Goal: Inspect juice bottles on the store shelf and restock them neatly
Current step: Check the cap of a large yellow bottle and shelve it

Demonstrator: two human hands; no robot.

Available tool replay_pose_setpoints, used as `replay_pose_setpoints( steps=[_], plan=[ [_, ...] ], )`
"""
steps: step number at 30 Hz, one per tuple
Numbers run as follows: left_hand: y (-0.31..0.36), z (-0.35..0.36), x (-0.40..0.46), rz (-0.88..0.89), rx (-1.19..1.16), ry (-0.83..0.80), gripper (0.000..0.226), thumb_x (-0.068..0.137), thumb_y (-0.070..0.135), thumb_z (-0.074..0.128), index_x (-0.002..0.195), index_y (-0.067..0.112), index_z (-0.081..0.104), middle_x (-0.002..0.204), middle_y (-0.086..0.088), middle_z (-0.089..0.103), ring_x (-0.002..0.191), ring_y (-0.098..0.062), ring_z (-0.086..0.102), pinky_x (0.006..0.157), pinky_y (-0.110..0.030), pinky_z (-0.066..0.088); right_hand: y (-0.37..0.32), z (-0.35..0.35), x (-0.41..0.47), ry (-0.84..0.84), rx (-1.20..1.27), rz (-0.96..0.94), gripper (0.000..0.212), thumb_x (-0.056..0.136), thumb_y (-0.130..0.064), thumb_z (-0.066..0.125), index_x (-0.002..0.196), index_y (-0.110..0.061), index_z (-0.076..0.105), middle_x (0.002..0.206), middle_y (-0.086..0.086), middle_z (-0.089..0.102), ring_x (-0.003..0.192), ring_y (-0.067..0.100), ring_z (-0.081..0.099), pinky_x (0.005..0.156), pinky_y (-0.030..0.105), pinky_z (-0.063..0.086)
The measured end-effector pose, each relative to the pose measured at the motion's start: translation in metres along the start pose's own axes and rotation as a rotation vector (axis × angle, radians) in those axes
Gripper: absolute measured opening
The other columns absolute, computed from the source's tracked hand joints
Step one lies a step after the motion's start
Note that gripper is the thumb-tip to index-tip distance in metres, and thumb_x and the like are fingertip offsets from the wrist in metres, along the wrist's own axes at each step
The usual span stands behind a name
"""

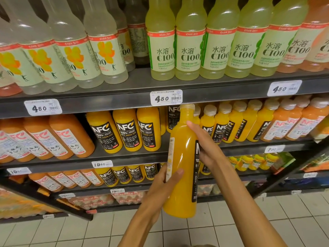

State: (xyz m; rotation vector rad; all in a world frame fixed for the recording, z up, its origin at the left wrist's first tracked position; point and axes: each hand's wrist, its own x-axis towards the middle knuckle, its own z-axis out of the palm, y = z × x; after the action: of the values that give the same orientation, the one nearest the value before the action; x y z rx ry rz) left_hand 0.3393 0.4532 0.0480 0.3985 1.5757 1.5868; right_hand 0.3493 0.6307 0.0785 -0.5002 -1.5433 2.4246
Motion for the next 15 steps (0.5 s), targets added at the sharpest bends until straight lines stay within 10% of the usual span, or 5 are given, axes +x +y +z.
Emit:
replay_pose_setpoints(
  steps=[15],
  plan=[
    [-0.024,0.013,0.023,0.081,0.316,0.14,0.088,0.06,0.049,0.082,0.127,0.045,0.025,0.111,0.025,0.048,0.103,0.0,0.052,0.078,-0.016,0.042,0.009,0.011,-0.008,0.217,-0.175,-0.155,0.02,0.084,-0.031,0.069,0.099,-0.019,0.061,0.085,0.002,0.074,0.076,0.014,0.072,0.06,0.025,0.057]
  ],
)
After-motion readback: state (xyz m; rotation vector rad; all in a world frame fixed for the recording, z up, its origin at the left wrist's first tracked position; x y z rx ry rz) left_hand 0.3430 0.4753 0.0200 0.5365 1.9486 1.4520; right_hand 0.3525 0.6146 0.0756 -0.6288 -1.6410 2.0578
